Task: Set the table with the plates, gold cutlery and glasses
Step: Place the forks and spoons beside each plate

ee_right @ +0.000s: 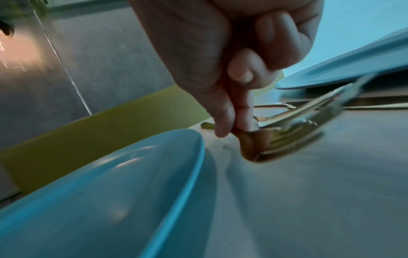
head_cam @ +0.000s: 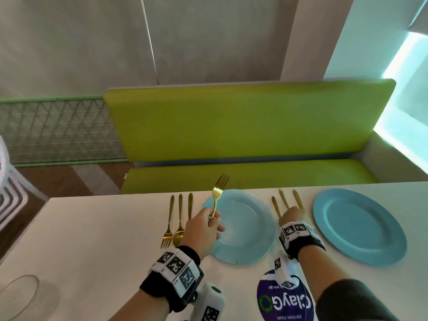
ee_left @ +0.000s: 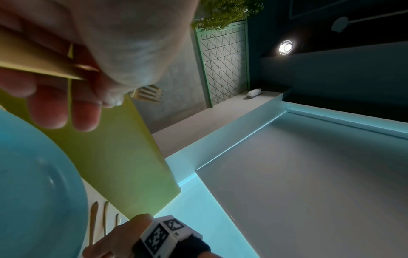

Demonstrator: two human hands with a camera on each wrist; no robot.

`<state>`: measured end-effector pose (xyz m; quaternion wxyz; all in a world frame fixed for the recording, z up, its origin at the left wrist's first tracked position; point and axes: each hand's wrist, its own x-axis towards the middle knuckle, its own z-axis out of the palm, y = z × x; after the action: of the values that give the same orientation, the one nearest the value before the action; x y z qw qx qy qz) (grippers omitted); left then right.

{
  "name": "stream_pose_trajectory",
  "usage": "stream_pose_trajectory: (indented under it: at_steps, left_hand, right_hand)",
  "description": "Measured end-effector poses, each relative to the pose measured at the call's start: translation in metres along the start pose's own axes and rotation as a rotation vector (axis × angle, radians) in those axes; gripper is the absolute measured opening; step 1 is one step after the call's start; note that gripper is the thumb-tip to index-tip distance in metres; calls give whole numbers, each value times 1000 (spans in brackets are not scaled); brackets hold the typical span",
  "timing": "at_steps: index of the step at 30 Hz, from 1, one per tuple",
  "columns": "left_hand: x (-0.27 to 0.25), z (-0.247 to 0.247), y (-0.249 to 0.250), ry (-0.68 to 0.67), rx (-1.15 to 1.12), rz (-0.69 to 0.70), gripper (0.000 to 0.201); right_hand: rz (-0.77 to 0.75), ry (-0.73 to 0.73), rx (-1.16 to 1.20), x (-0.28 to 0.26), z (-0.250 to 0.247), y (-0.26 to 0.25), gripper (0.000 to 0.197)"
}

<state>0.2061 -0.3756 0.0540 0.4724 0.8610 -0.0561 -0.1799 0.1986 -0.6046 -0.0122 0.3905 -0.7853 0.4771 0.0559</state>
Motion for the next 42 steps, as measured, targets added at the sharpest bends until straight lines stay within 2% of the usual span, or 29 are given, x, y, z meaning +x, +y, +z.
stream_pose_trajectory:
  at_steps: [11,19,21,23,26,28,31,32,33,35,37,39,41,42]
  left_hand:
    - [9,5,-10,-32,20,-50,12]
    - [-1,7,-2,-67,-35,-43,11]
    - [-9,7,3,-81,-85,-31,14]
    - [-19,7,7,-86,-144,-24,17]
    - [-40,2,11,-77,-210,-8,19]
    - [-58,-2,10,-86,-219,21,21]
    - [-93,-8,5,-168,-333,28,21]
    - [-105,-10,2,-205,-364,19,23]
    - [-119,-11,-4,-246,-395,14,25]
    - [-144,-12,-16,-320,-422,13,25]
    - [-168,-11,-28,-387,-420,8,20]
    - [-188,-8,-37,-449,-363,3,24]
    - [-204,-4,-42,-466,-224,27,31]
    - [-211,-1,-45,-464,-165,31,35]
  right_hand:
    - [-30,54,-97,18,9,-12,36]
    - [-129,166,-352,-13,-15,-20,27]
    - [-230,134,-382,-38,-22,-25,31]
    - [-393,98,-368,-71,-25,-26,30]
    - [-542,-45,-95,-129,-19,-15,26]
    - [-533,-158,109,-165,-11,-4,25]
    - [-503,-185,225,-214,0,15,18]
    - [-498,-177,259,-229,4,23,11]
    - [-495,-156,298,-245,8,31,13]
    - [-478,-97,349,-271,16,50,29]
    - [-453,-50,342,-297,21,70,31]
    - [-417,-2,309,-316,22,91,26]
    - [-346,51,282,-325,17,113,10]
    - [-298,85,249,-327,13,126,9]
